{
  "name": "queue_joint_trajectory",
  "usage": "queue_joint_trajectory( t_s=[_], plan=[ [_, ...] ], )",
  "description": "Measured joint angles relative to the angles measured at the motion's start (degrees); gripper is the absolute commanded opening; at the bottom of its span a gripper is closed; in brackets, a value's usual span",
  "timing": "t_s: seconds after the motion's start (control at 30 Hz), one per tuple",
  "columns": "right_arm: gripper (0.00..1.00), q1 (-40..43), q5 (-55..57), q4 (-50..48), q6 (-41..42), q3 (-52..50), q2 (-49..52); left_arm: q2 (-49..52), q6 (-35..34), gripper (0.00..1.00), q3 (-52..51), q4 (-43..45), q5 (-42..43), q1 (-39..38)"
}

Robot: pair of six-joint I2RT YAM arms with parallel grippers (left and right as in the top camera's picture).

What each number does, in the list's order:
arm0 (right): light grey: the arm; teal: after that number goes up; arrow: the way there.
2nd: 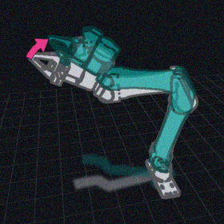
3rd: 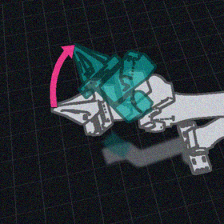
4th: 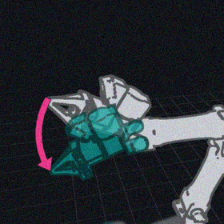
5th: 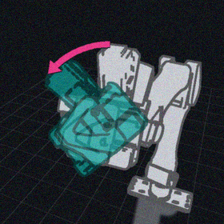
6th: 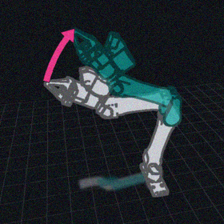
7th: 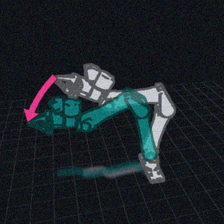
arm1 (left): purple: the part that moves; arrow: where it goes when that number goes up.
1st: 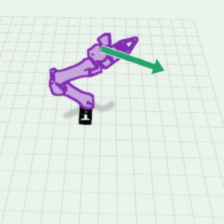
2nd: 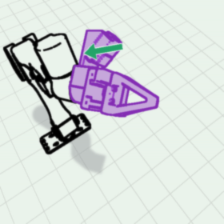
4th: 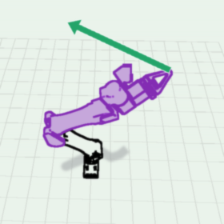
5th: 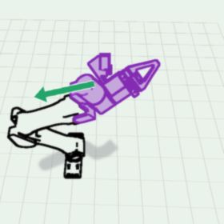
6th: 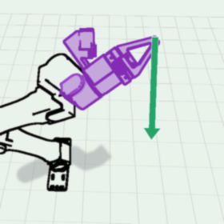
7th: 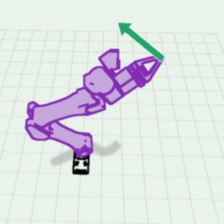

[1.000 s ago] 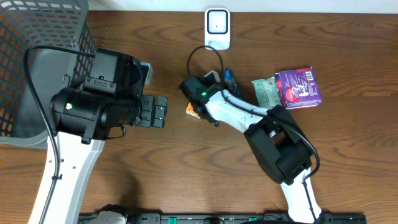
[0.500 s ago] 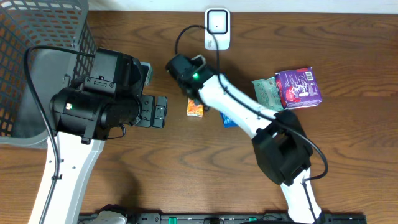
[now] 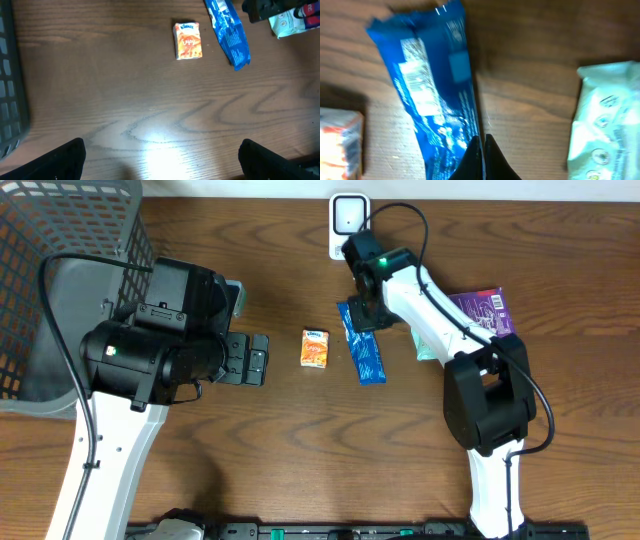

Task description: Scan the item barcode

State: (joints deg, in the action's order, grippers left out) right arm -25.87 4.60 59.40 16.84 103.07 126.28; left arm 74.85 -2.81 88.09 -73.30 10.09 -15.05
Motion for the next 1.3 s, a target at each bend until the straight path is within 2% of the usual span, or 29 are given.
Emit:
queue_joint_trajectory(
  t_s=[0.37, 0.97, 1.3],
  plan=[
    [0.01, -1.5, -6.7, -6.1, 0.1, -8.7, -0.5, 0.0, 0.0, 0.98, 0.0, 0.0, 0.0, 0.0],
    [0.01, -0.5, -9.0, -2.2, 0.5, -2.6, -0.7, 0.0, 0.0, 0.98, 0.0, 0.0, 0.0, 0.0],
    [0.01, -3.9, -9.6, -7.2, -0.2, -4.3, -0.7, 0.0, 0.0, 0.98, 0.0, 0.0, 0.0, 0.0]
  ],
)
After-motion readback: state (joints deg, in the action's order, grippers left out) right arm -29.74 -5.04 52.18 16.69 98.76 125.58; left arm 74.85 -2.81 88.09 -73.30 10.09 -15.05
